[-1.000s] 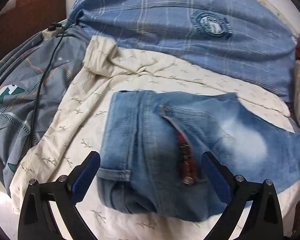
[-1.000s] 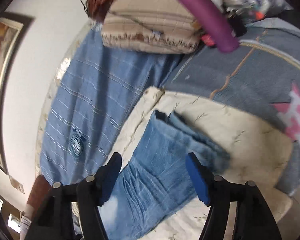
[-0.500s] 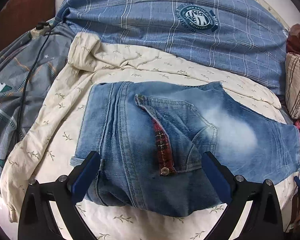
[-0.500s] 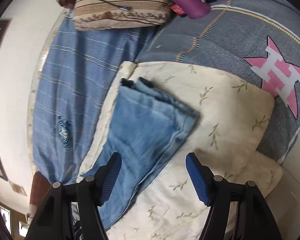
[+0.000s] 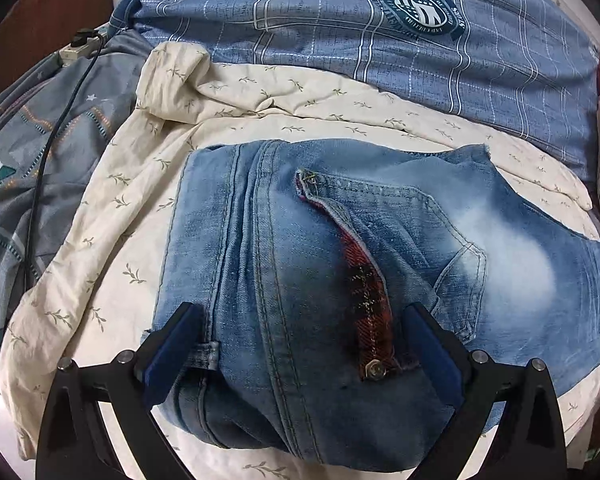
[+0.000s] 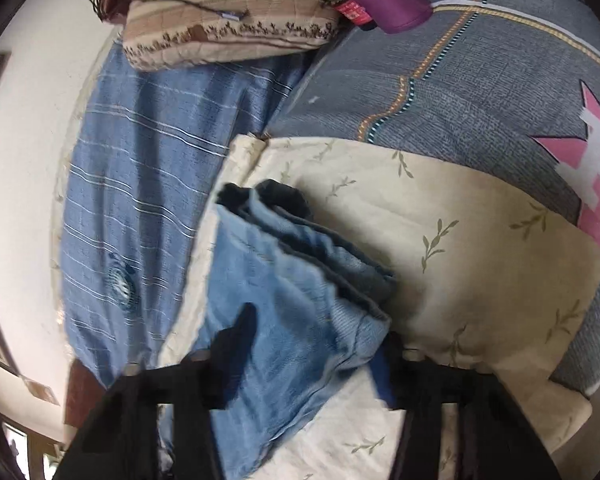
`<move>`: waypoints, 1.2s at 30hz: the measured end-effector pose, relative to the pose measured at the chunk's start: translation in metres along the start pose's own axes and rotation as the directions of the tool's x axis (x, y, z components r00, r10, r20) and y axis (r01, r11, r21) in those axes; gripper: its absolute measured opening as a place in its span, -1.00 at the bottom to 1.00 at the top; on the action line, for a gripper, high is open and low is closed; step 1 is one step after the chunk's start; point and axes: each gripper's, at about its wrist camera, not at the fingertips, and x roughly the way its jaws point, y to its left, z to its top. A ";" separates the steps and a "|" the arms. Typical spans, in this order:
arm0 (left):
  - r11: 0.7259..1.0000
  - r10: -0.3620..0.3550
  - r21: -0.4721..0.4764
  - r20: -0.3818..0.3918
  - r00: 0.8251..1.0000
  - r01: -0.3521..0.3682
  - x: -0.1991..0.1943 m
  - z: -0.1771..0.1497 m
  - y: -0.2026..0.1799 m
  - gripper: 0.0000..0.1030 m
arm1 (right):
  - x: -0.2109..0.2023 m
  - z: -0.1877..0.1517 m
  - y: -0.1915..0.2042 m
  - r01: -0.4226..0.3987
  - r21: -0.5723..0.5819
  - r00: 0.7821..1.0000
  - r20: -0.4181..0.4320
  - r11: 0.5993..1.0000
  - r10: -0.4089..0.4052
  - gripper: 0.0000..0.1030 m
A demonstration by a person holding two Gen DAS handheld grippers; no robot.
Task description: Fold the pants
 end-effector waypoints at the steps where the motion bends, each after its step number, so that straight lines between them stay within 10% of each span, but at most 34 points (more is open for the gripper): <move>1: 1.000 0.001 0.000 -0.002 1.000 -0.001 -0.001 0.000 0.000 0.97 | 0.003 0.001 0.000 0.022 -0.007 1.000 -0.001 1.000 -0.022 -0.35; 18: 0.997 -0.047 -0.058 0.054 0.997 0.050 -0.049 0.003 0.028 0.97 | -0.038 -0.065 0.113 0.059 -0.383 0.985 0.170 0.922 0.008 -0.79; 29: 0.998 -0.055 -0.037 0.075 0.996 0.058 -0.059 -0.004 0.035 0.97 | 0.012 -0.187 0.208 -0.006 -0.672 1.000 -0.018 0.741 -0.009 -0.79; 36: 0.999 -0.041 -0.021 0.066 0.997 0.042 -0.059 -0.010 0.034 0.97 | 0.080 -0.263 0.209 0.019 -0.820 0.959 -0.148 0.571 -0.243 -0.60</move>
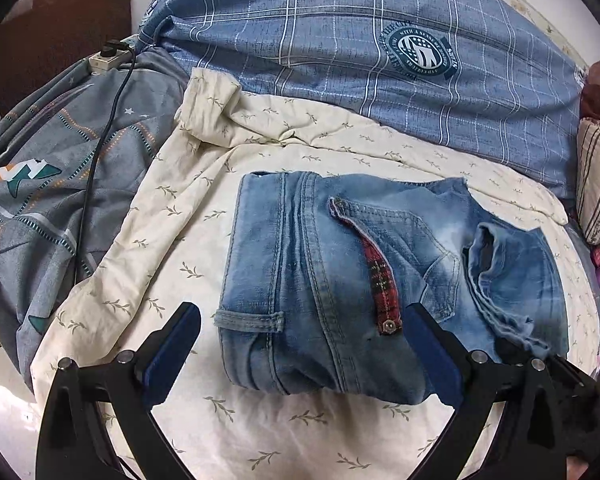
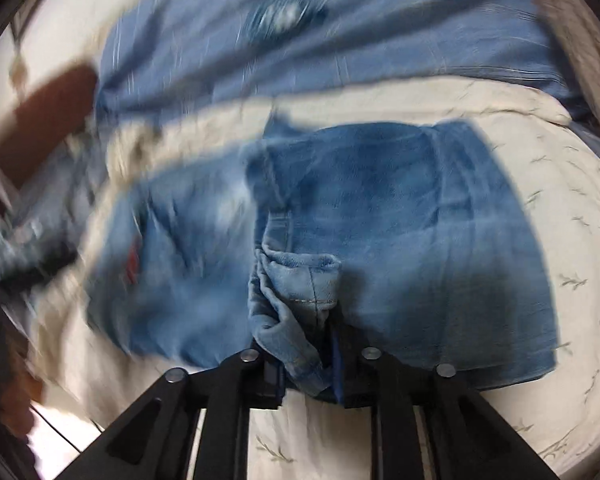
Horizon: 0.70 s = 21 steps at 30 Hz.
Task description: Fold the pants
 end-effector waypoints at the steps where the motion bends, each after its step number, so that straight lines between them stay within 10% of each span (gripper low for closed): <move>1: 1.000 0.001 0.007 -0.001 1.000 -0.001 0.000 -0.001 -0.002 0.97 | -0.001 -0.001 0.007 0.028 -0.034 1.000 0.008 0.999 -0.028 -0.59; 7: 0.999 0.011 0.048 0.012 1.000 -0.012 -0.006 0.003 -0.023 0.97 | -0.032 0.002 -0.001 -0.155 -0.044 0.984 0.077 0.987 0.158 -0.24; 14: 0.992 0.009 0.125 0.033 0.999 -0.013 -0.008 0.023 -0.073 0.97 | -0.075 0.007 -0.058 -0.407 0.113 0.888 0.281 0.907 0.363 0.15; 21: 0.961 0.063 0.269 0.040 0.997 -0.071 0.024 0.042 -0.144 0.97 | -0.056 0.011 -0.091 -0.334 0.274 0.936 0.210 0.902 0.282 0.14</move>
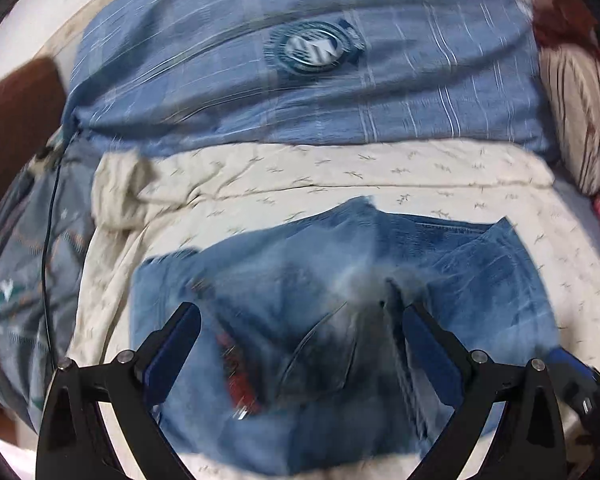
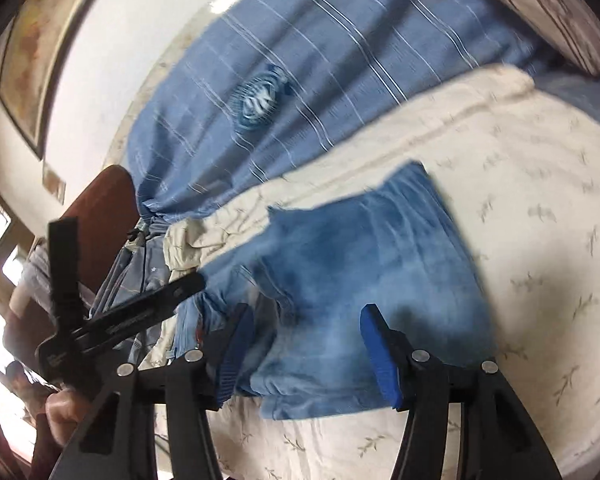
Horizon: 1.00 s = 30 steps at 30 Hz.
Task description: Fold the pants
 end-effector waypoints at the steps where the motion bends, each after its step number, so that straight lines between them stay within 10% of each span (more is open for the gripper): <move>1: 1.000 0.012 0.027 -0.014 1.000 -0.011 0.009 0.004 -0.010 0.97 | 0.000 0.000 -0.002 -0.003 0.004 1.000 -0.011 1.000 0.003 0.14; 5: 0.995 -0.063 0.073 -0.091 0.994 0.069 0.037 0.012 -0.035 0.95 | 0.008 -0.003 -0.004 0.014 -0.007 0.998 -0.061 1.000 -0.014 0.14; 8: 0.988 -0.109 0.089 -0.158 0.981 0.124 0.059 0.013 -0.047 0.52 | 0.015 -0.008 -0.017 0.010 0.048 0.991 -0.137 0.999 -0.003 0.13; 16: 0.997 -0.023 0.064 -0.172 0.985 0.034 0.087 0.021 -0.051 0.36 | 0.040 -0.012 -0.036 0.058 0.137 0.971 -0.236 0.989 -0.024 0.04; 23: 0.996 0.036 0.081 -0.022 0.999 -0.034 0.034 0.015 -0.043 0.38 | 0.029 -0.005 -0.022 0.000 0.115 0.987 -0.161 0.993 0.018 0.07; 30: 0.987 0.121 0.084 0.186 0.975 -0.138 -0.050 -0.006 -0.011 0.69 | 0.005 -0.005 0.022 0.056 -0.088 0.998 0.022 0.994 -0.055 0.07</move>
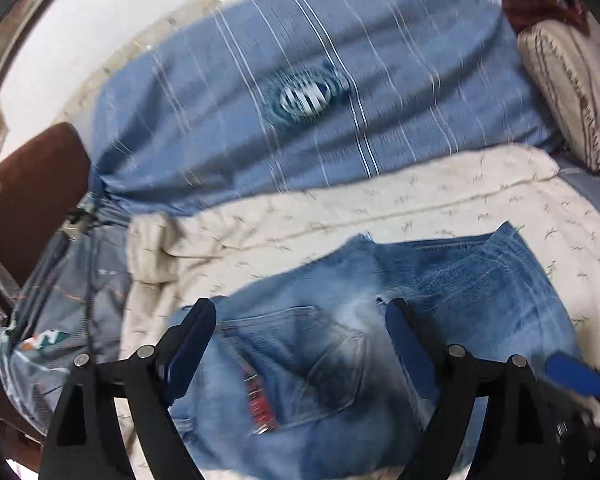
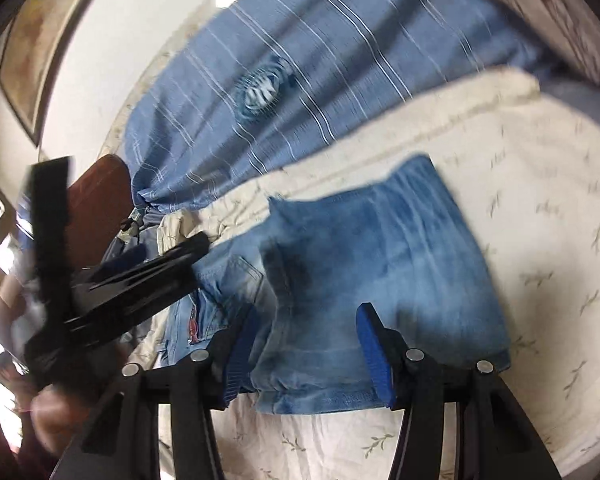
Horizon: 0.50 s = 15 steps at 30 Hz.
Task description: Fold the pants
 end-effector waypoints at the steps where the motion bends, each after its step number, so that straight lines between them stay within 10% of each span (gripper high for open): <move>1: 1.000 -0.002 -0.008 0.017 1.000 0.002 -0.010 -0.002 0.006 0.69 | -0.001 0.000 0.005 0.010 -0.019 1.000 0.017 1.000 -0.009 0.07; 15: 0.996 -0.029 -0.086 0.095 0.995 0.037 -0.067 -0.019 0.047 0.70 | -0.020 -0.006 0.025 0.088 -0.073 0.990 0.118 0.993 -0.079 0.07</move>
